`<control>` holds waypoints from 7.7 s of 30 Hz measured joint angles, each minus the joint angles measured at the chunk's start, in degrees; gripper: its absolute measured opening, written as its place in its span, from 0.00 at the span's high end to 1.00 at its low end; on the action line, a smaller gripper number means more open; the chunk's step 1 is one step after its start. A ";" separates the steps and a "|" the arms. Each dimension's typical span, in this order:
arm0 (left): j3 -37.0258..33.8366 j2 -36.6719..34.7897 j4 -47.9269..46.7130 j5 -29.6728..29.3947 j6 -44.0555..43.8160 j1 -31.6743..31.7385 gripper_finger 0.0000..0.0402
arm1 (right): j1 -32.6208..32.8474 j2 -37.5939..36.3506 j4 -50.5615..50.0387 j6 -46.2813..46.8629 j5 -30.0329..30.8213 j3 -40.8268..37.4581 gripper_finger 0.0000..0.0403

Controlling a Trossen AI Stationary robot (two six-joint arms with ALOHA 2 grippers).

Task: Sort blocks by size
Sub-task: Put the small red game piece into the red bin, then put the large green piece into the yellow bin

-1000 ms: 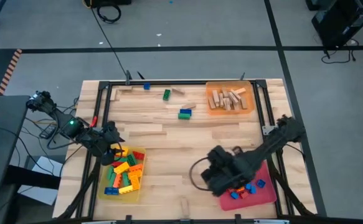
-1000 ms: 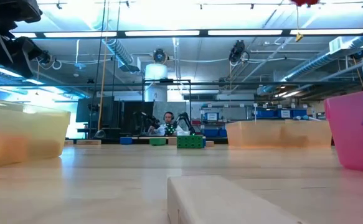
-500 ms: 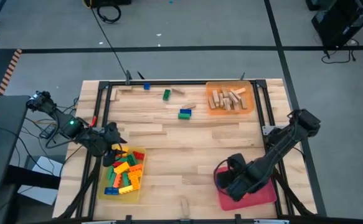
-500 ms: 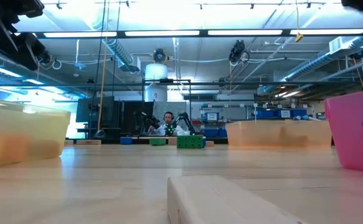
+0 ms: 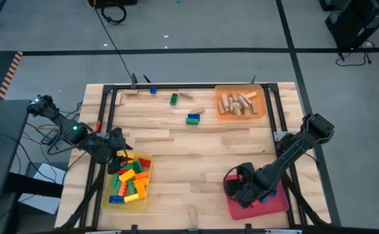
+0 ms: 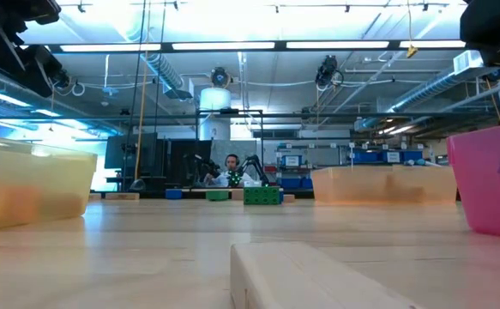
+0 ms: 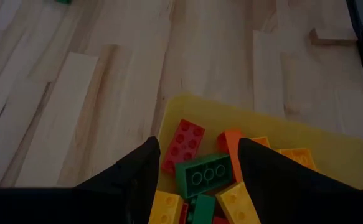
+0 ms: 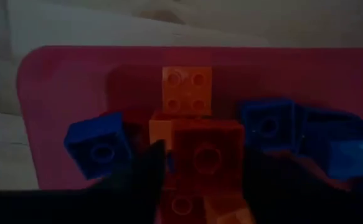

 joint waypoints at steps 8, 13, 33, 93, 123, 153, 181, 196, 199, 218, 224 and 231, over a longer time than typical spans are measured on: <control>0.00 0.00 -0.01 0.00 0.00 0.00 0.44 | 0.00 0.00 -0.22 0.13 -1.56 0.00 0.10; 0.00 0.00 0.40 -0.02 0.00 0.00 0.44 | 0.00 0.00 -0.36 0.72 -1.65 0.13 0.10; 0.00 0.00 0.82 -0.15 -0.02 0.00 0.44 | -2.71 0.00 -1.16 -13.77 8.56 10.73 0.32; 0.02 0.02 6.43 -1.78 2.36 29.27 0.44 | -59.49 18.14 17.26 -129.74 -9.84 21.05 0.34; 0.02 0.02 6.39 -1.57 1.44 29.27 0.44 | -58.10 21.73 16.45 -124.63 -13.19 21.07 0.39; 0.00 0.01 5.55 -1.65 1.47 29.27 0.44 | -57.51 21.68 25.68 -108.26 -11.80 21.03 0.40; -0.07 1.28 5.76 -1.75 1.52 29.26 0.44 | -54.58 27.12 31.08 -109.92 -8.53 21.20 0.53; -0.07 1.29 5.69 -1.05 1.51 29.25 0.44 | -54.37 26.93 39.09 -113.06 -7.28 21.20 0.29; -0.07 1.29 5.67 -1.05 1.51 29.24 0.44 | -54.29 27.31 41.36 -114.77 -5.71 21.29 0.25; -0.07 1.53 5.87 -1.25 4.78 29.25 0.44 | -53.22 31.66 47.06 -114.31 -5.12 21.37 0.75; -0.06 1.53 6.43 -1.25 4.58 29.24 0.44 | -52.61 28.99 45.41 -107.45 -7.67 21.18 0.75; -0.04 1.53 8.23 -1.29 4.52 29.24 0.44 | -50.16 20.09 44.13 -104.91 -2.80 21.24 0.75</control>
